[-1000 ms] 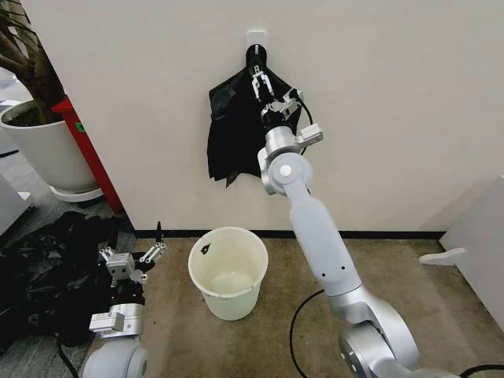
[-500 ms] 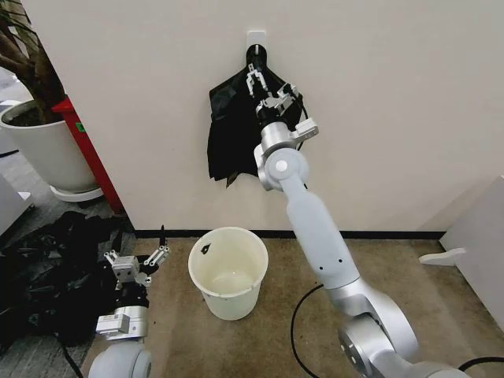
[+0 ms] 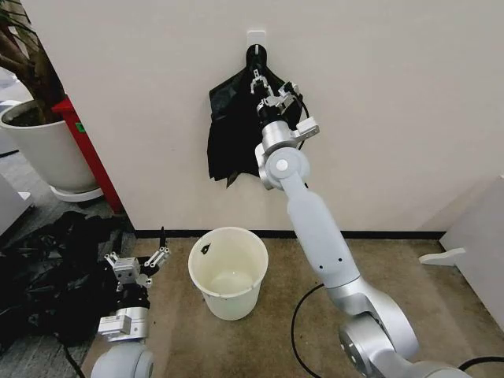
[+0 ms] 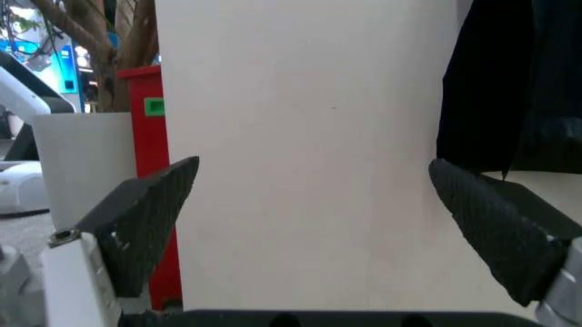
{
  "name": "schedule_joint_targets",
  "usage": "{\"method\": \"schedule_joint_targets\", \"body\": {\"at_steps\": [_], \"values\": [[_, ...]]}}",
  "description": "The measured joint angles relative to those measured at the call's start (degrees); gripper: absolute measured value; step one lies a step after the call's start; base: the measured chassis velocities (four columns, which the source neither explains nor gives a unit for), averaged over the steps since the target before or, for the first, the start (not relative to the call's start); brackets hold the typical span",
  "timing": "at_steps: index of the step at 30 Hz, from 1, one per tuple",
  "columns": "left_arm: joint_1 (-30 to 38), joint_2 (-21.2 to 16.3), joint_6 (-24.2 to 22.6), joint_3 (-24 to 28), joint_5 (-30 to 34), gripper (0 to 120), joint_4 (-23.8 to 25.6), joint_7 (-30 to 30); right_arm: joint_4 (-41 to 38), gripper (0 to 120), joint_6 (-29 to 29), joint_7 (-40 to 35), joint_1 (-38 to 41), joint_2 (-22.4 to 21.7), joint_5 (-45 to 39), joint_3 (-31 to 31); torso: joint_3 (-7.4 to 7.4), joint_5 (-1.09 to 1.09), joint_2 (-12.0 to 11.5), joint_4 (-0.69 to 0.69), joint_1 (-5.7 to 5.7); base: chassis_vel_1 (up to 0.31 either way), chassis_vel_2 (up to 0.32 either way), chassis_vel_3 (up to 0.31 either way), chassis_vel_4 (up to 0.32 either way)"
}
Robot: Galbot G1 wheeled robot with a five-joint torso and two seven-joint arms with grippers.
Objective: Place the garbage bag over the trash bin.
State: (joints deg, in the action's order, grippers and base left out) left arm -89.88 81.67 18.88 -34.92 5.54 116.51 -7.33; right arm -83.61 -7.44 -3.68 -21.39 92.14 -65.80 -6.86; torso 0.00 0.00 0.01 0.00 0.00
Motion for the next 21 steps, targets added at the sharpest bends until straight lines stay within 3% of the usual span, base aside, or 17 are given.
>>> {"method": "schedule_joint_targets", "body": {"at_steps": [21], "values": [[-2.04, -0.92, 0.72, -0.52, 0.62, 100, 0.90, -0.59, -6.76, 0, -1.34, 2.57, -10.80, -0.02, 2.90, 5.29, 0.00, 0.00, 0.00, 0.00, 0.00, 0.000, 0.000, 0.000, 0.000]]}}
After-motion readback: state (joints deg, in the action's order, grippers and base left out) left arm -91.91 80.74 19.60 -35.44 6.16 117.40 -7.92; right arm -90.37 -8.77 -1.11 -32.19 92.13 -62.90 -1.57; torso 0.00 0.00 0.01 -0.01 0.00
